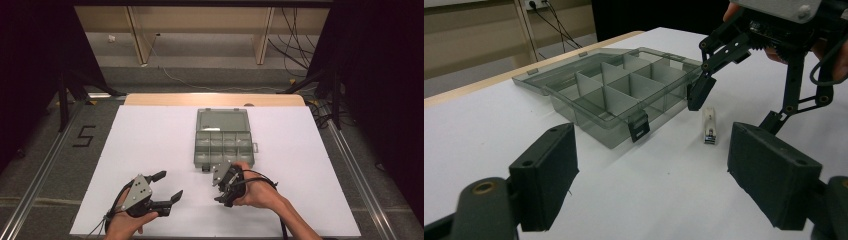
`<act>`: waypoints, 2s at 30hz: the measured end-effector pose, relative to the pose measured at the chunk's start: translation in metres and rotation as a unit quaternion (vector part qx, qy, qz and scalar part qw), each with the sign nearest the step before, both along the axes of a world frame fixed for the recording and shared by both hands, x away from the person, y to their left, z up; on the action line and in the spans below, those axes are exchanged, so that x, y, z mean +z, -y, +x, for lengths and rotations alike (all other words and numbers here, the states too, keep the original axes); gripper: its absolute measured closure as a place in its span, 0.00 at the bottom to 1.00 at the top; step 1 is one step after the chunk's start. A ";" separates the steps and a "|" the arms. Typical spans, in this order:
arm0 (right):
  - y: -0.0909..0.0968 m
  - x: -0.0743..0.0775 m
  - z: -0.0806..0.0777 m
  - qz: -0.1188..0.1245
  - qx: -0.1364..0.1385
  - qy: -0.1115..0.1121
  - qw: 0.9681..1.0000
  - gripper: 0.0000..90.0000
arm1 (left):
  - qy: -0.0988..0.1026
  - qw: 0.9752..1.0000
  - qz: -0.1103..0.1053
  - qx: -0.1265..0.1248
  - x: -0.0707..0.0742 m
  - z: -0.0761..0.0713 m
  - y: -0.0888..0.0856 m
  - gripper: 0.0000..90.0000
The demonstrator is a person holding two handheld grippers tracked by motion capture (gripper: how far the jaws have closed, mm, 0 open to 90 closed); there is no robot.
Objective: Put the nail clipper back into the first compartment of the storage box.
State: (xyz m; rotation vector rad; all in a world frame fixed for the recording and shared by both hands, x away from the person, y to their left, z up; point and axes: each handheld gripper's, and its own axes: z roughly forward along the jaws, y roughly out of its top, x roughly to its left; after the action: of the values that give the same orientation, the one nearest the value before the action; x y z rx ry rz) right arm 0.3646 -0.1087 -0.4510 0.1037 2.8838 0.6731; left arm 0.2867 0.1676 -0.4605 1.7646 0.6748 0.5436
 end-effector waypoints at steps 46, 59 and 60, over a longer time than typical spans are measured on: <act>0.008 -0.012 0.021 -0.049 0.018 -0.045 0.998 0.81 | -0.004 1.000 0.005 -0.001 0.000 0.000 0.000 0.22; 0.002 -0.011 0.013 -0.067 0.010 -0.028 0.997 0.86 | -0.013 1.000 0.014 -0.008 -0.002 -0.001 0.002 0.22; 0.002 -0.011 0.013 -0.067 0.010 -0.028 0.997 0.86 | -0.014 1.000 0.014 -0.009 -0.002 -0.001 0.002 0.22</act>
State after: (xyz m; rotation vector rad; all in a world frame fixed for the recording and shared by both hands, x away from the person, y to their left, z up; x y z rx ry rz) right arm 0.3780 -0.1105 -0.4617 0.0781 2.9779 0.4859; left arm 0.2862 0.1652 -0.4627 1.8054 0.6728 0.5191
